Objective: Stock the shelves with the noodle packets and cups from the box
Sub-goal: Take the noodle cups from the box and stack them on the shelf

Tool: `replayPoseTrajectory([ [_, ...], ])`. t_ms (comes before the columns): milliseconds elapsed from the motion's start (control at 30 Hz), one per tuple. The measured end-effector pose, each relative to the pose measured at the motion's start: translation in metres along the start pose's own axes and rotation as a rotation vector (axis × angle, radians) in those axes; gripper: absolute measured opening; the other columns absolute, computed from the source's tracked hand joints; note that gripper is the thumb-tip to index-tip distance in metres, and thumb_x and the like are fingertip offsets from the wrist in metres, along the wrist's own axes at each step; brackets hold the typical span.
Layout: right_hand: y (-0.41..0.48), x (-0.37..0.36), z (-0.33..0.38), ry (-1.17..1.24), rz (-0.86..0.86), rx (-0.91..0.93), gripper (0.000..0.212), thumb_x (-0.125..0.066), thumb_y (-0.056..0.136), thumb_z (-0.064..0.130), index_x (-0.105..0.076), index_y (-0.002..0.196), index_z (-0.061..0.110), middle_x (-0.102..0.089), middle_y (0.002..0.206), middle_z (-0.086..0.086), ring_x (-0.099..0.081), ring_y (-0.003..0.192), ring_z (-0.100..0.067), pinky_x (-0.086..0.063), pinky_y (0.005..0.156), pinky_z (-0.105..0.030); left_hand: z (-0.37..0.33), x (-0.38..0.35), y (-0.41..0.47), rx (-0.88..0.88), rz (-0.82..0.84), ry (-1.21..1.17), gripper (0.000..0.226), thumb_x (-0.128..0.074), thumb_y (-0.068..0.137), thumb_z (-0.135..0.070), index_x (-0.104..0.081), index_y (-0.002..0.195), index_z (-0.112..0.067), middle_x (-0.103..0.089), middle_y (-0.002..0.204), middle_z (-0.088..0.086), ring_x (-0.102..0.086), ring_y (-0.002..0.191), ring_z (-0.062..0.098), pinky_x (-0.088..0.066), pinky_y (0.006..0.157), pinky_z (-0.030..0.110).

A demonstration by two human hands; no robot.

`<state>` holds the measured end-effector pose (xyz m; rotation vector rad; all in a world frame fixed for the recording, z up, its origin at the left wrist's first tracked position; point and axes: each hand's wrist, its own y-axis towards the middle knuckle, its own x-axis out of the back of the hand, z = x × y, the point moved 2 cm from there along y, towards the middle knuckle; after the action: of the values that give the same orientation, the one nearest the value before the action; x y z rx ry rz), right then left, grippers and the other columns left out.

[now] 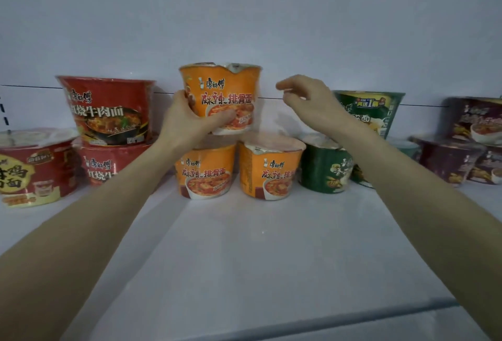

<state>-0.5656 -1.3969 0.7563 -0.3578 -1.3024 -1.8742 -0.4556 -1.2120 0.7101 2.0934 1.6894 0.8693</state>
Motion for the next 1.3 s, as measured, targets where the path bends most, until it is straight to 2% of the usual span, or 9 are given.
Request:
replayPoseTrajectory([
  [133,-0.017,-0.010,-0.032,-0.340,0.538,-0.116,0.045,-0.053,0.090,0.028,-0.045,0.134,0.017,-0.046,0.140,-0.002,-0.042,0.127,-0.016,-0.032,0.098,-0.025,-0.002,-0.002,-0.003,-0.030,-0.023,-0.012,0.076,-0.078,0.066,-0.041,-0.042,0.127,-0.015,-0.058,0.113,-0.009,-0.059,0.096,0.006,-0.044,0.074,0.016],
  [300,-0.024,-0.015,-0.027,-0.364,0.662,-0.056,0.042,-0.053,0.091,0.032,-0.048,0.132,0.022,-0.051,0.134,0.001,-0.047,0.121,-0.015,-0.034,0.094,-0.023,0.002,-0.010,-0.009,-0.011,-0.036,-0.027,0.076,-0.077,0.068,-0.039,-0.039,0.129,-0.015,-0.056,0.119,-0.007,-0.056,0.097,0.007,-0.046,0.079,0.023],
  [433,-0.028,-0.018,-0.024,-0.436,0.585,0.007,0.038,-0.052,0.093,0.024,-0.052,0.131,0.021,-0.055,0.133,0.000,-0.049,0.119,-0.017,-0.035,0.090,-0.022,0.003,-0.010,-0.009,-0.004,-0.050,-0.027,0.076,-0.076,0.069,-0.039,-0.037,0.130,-0.016,-0.056,0.123,-0.005,-0.055,0.095,0.005,-0.043,0.073,0.016],
  [667,-0.029,-0.027,-0.012,-0.586,0.567,0.020,0.036,-0.044,0.096,0.022,-0.050,0.132,0.019,-0.055,0.133,-0.005,-0.052,0.119,-0.023,-0.045,0.098,-0.036,0.004,-0.009,-0.009,0.006,-0.056,-0.010,0.077,-0.075,0.070,-0.042,-0.036,0.132,-0.017,-0.055,0.128,-0.004,-0.055,0.099,0.007,-0.044,0.081,0.023],
  [867,-0.026,-0.046,-0.005,-0.795,0.454,0.131,0.033,-0.038,0.099,0.024,-0.050,0.129,0.018,-0.059,0.117,-0.013,-0.056,0.105,-0.029,-0.047,0.087,-0.037,0.001,-0.005,-0.009,-0.011,-0.057,0.026,0.078,-0.074,0.071,-0.042,-0.035,0.133,-0.016,-0.054,0.130,-0.002,-0.054,0.103,0.008,-0.043,0.084,0.024],
  [933,-0.024,-0.051,-0.006,-0.750,0.437,0.125,0.037,-0.040,0.098,0.029,-0.045,0.134,0.026,-0.055,0.117,-0.014,-0.054,0.106,-0.029,-0.045,0.084,-0.036,0.001,-0.001,-0.009,-0.014,-0.059,0.028,0.078,-0.075,0.070,-0.041,-0.035,0.133,-0.016,-0.054,0.129,-0.003,-0.053,0.100,0.007,-0.043,0.084,0.024],
  [1000,-0.023,-0.048,-0.013,-0.592,0.508,0.033,0.046,-0.048,0.094,0.032,-0.038,0.139,0.030,-0.047,0.130,-0.011,-0.049,0.117,-0.027,-0.044,0.089,-0.034,0.002,0.001,-0.008,-0.015,-0.056,0.031,0.079,-0.075,0.070,-0.043,-0.035,0.133,-0.016,-0.054,0.129,-0.003,-0.053,0.100,0.006,-0.044,0.085,0.024],
  [1100,-0.025,-0.043,-0.022,-0.439,0.612,-0.042,0.055,-0.053,0.092,0.023,-0.031,0.142,0.031,-0.040,0.145,-0.003,-0.042,0.129,-0.023,-0.040,0.098,-0.033,0.002,0.000,-0.006,-0.015,-0.058,0.040,0.081,-0.075,0.069,-0.045,-0.035,0.133,-0.016,-0.054,0.129,-0.003,-0.055,0.104,0.009,-0.044,0.086,0.025],
  [1300,-0.020,-0.039,-0.020,-0.396,0.633,-0.085,0.052,-0.049,0.094,0.017,-0.032,0.142,0.029,-0.044,0.143,-0.002,-0.045,0.128,-0.024,-0.039,0.102,-0.037,0.000,-0.006,-0.008,-0.013,-0.052,0.039,0.081,-0.074,0.070,-0.044,-0.033,0.135,-0.016,-0.052,0.132,-0.001,-0.055,0.113,0.014,-0.044,0.087,0.026],
])
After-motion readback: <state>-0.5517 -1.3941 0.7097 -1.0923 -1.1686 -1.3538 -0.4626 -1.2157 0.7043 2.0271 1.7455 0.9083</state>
